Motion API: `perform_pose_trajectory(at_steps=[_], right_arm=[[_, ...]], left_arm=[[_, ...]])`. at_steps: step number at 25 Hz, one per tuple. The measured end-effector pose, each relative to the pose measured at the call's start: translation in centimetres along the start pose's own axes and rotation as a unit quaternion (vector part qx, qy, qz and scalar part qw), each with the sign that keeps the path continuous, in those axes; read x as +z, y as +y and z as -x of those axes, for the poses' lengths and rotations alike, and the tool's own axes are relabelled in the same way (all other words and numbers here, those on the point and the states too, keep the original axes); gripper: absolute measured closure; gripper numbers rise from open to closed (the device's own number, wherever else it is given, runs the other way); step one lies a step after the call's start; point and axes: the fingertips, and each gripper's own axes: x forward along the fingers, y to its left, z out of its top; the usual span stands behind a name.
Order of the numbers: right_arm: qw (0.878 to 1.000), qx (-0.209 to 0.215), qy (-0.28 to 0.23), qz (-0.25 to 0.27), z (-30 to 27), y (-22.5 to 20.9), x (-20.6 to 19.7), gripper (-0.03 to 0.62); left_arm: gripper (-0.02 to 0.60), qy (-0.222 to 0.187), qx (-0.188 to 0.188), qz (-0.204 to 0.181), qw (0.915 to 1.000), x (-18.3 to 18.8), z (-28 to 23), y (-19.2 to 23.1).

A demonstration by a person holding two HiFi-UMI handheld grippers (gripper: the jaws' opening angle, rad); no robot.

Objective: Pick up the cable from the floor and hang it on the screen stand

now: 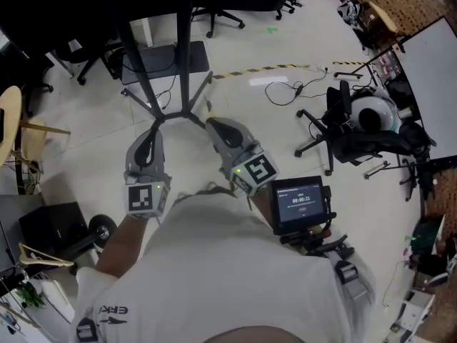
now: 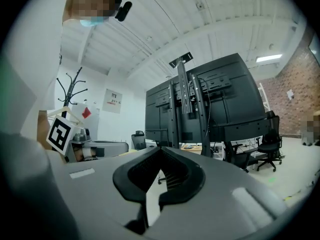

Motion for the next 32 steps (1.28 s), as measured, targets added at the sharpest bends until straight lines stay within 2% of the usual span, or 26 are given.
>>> perform_pose_trajectory(at_steps=[8,20,32], right_arm=[[1.0,0.002,-0.014,0.009,-0.4,0.0,1.1,0.58],[1.0,0.008,-0.019,0.017,-0.2,1.0,1.2,0.58],[0.999,0.022,-0.017,0.017,-0.4,1.8,1.0,0.582]], left_arm=[[0.58,-0.009,0.0,-0.001,1.0,0.9,-0.4,-0.7],[0.58,-0.014,0.013,0.001,0.9998,0.7,-0.1,0.0],[0.58,-0.022,0.008,-0.004,0.9997,0.4,0.1,-0.4]])
